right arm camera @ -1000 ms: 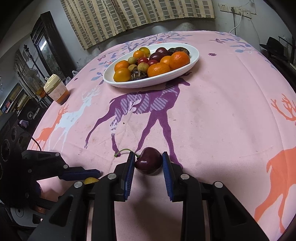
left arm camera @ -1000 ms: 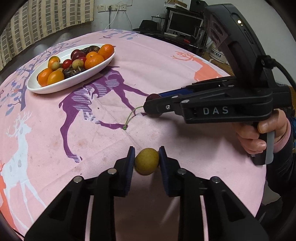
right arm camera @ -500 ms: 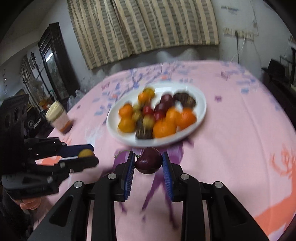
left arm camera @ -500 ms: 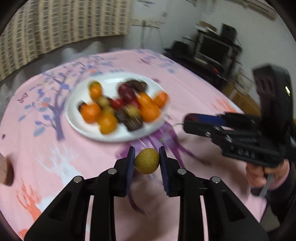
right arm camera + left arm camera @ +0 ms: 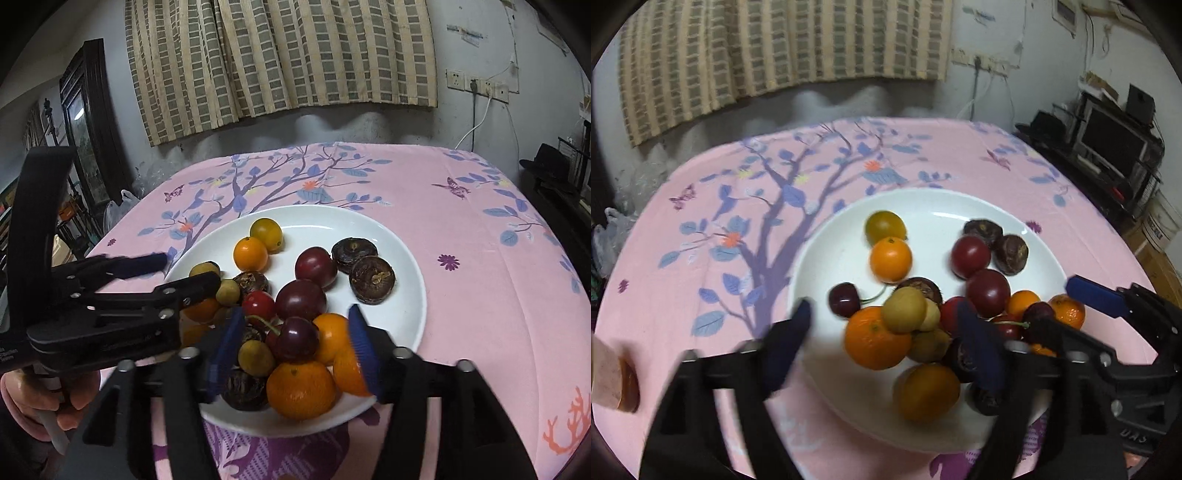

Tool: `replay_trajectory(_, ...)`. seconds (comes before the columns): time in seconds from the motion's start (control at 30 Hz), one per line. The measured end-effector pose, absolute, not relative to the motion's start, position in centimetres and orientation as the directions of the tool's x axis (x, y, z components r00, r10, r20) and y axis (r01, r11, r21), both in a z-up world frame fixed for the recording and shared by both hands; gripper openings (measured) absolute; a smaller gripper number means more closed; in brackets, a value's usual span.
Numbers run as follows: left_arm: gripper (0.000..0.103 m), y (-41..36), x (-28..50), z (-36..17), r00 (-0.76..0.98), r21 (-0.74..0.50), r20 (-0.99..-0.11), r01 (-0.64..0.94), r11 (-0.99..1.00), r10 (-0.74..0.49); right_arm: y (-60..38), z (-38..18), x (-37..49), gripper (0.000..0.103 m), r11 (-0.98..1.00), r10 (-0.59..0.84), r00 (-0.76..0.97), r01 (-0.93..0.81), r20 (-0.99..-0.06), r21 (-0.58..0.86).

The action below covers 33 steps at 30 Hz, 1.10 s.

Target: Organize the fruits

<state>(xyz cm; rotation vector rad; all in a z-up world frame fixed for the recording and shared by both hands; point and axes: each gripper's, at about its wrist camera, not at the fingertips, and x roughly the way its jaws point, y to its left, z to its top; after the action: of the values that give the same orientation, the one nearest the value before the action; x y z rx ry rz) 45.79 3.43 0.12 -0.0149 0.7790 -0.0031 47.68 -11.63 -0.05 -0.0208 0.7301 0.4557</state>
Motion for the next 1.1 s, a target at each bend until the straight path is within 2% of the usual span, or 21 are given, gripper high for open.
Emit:
replay_trajectory(0.03, 0.092, 3.6, 45.0, 0.5, 0.728, -0.010, -0.685, -0.011, 1.000, 0.001, -11.6, 0.2, 46.9, 0.077, 0.905, 0.381, 0.659, -0.410, -0.648, 0.115)
replay_trajectory(0.1, 0.093, 3.9, 42.9, 1.2, 0.733, -0.002, -0.680, -0.002, 1.000, 0.001, -11.7, 0.7, 45.4, 0.093, 0.908, 0.364, 0.671, -0.411, -0.646, 0.085)
replay_trajectory(0.17, 0.094, 4.5, 40.4, 1.6, 0.735, -0.014, -0.678, 0.005, 1.000, -0.013, -12.0, 1.3, 42.8, 0.099, 0.909, 0.353, 0.690, -0.414, -0.631, 0.056)
replay_trajectory(0.23, 0.098, 5.1, 37.7, 1.8, 0.743, -0.020, -0.670, -0.010, 1.000, -0.006, -12.1, 1.6, 40.4, 0.099, 0.907, 0.341, 0.710, -0.420, -0.616, 0.019)
replay_trajectory(0.4, 0.098, 6.2, 31.3, 1.5, 0.731, -0.046, -0.683, -0.041, 0.998, -0.001, -12.8, 1.0, 35.0, 0.099, 0.890, 0.352, 0.698, -0.456, -0.623, -0.008)
replay_trajectory(0.53, 0.098, 6.5, 27.3, -0.2, 0.731, -0.010, -0.680, -0.087, 0.996, 0.057, -13.9, 0.2, 32.2, 0.099, 0.898, 0.332, 0.709, -0.440, -0.622, -0.023)
replay_trajectory(0.67, 0.098, 6.9, 26.0, -1.8, 0.718, 0.002, -0.694, -0.077, 0.997, 0.057, -14.7, -0.7, 30.7, 0.099, 0.893, 0.355, 0.685, -0.449, -0.636, 0.015)
replay_trajectory(1.1, 0.098, 6.3, 25.7, -2.0, 0.709, 0.020, -0.703, -0.065, 0.998, 0.061, -13.9, -0.8, 29.8, 0.099, 0.891, 0.308, 0.713, -0.449, -0.630, -0.072)
